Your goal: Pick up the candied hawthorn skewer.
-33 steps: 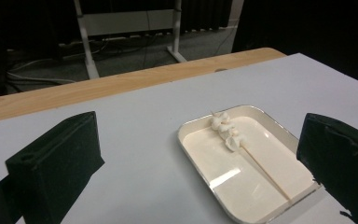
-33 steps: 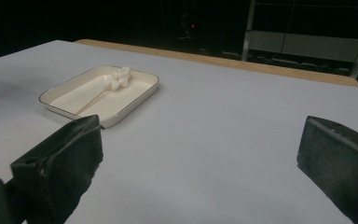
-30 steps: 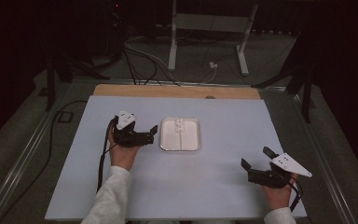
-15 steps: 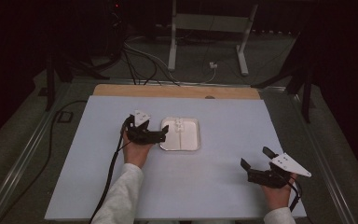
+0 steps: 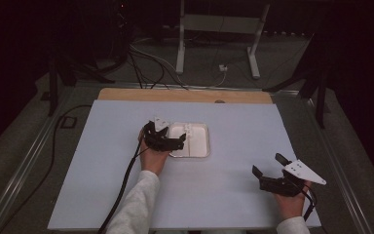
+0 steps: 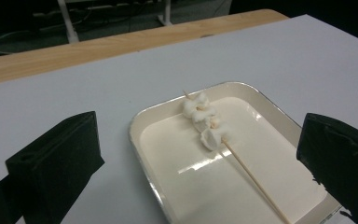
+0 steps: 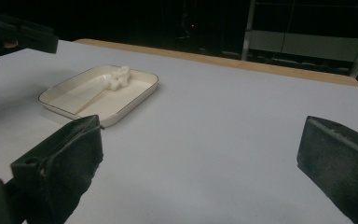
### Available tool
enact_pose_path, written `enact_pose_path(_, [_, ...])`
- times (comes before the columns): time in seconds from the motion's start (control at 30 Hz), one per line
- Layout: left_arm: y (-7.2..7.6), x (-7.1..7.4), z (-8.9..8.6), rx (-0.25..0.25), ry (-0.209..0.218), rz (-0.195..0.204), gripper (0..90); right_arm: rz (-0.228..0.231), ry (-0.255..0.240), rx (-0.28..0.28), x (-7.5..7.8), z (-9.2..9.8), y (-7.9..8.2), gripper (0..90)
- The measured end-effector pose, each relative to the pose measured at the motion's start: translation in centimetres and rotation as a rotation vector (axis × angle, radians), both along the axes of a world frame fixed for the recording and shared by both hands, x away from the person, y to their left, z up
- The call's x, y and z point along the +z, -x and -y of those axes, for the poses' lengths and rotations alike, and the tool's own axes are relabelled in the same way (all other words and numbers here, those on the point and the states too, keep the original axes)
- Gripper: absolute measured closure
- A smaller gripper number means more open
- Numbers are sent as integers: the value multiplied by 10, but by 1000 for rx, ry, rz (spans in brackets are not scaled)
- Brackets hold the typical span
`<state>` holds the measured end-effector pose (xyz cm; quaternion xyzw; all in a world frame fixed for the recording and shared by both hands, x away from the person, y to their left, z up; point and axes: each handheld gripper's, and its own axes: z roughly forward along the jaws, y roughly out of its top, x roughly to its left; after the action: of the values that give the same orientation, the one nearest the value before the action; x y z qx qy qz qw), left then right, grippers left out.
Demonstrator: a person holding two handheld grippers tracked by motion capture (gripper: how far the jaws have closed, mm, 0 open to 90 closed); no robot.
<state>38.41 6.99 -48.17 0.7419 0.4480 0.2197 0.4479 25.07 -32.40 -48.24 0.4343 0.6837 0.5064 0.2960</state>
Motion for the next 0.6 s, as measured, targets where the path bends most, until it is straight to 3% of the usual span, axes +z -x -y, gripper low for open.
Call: enact_pose_path(0.6, [-7,-18,29,-17,-36,-62,7,0,5,3,-1,-1,0,5])
